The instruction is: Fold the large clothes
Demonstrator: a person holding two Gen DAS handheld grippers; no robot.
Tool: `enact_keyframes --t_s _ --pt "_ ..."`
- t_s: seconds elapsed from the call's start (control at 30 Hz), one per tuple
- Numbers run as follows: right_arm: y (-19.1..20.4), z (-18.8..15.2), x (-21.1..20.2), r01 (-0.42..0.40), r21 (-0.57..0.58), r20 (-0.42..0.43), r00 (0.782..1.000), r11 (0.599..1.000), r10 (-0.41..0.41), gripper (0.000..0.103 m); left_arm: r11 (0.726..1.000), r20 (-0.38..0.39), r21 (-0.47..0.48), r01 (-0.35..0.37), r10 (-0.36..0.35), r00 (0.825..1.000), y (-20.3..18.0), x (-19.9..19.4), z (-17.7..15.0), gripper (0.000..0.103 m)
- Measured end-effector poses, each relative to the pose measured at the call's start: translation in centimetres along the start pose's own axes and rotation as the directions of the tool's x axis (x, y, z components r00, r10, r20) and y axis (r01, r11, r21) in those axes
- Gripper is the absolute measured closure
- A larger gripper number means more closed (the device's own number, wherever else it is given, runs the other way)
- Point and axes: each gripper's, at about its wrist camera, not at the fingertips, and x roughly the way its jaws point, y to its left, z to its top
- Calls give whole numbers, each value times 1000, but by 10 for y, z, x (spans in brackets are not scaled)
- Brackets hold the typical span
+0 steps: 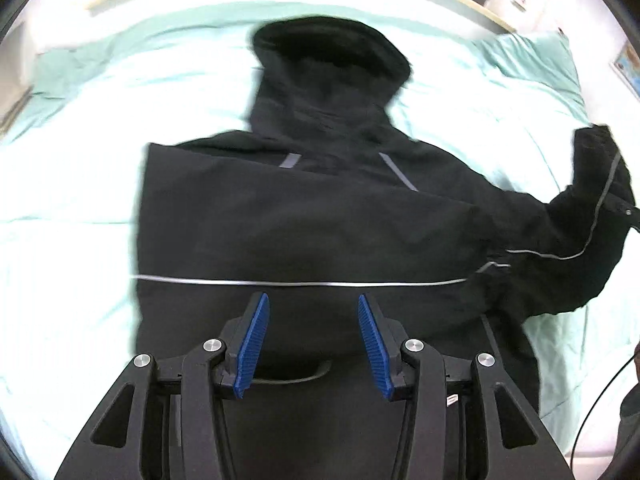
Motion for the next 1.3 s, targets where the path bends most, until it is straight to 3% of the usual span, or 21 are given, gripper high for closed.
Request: enact_keyframes --t_s 0.2,0.43,0.57,0.7,0.77,0.87,0.97,1.07,1.1,1.17,1.23,1.3 --pt "138 -4 46 -95 -157 -64 994 983 86 90 997 33 -69 -37 39 999 63 -19 -13 54" --pt "281 -9 103 -225 -308 -171 969 925 179 90 991 31 -124 -58 63 998 111 -20 -35 54" --pt "351 -19 152 -219 -374 -226 964 901 141 88 986 24 -149 -82 87 996 132 -20 -44 54" --pt "385 -45 204 -182 -436 -300 953 881 49 80 977 10 -193 -88 92 996 151 -13 -50 54" --pt "390 -61 228 -186 -448 -350 937 874 20 57 974 1 -206 -91 94 996 155 -7 -50 54" --pt "385 -70 244 -233 -429 -384 922 873 57 40 971 -7 -225 -78 78 997 161 1 -46 54" --pt "366 -57 225 -332 -356 -412 895 873 173 40 974 7 -220 -55 58 998 159 2 -36 54" --pt "323 -34 179 -375 -308 -346 900 874 265 35 983 50 -184 11 -1 999 145 -1 -16 54" --pt "301 -27 161 -355 -300 -299 916 886 266 33 984 64 -170 45 -35 997 139 -2 -8 54" --pt "252 -19 141 -250 -283 -217 957 926 192 31 986 76 -137 100 -90 993 125 3 6 54" --pt "203 -20 137 -119 -254 -184 980 960 73 31 985 72 -81 154 -148 986 99 18 23 54" --pt "158 -27 141 -4 -220 -183 982 976 -37 31 977 45 -55 205 -203 978 81 41 35 54"
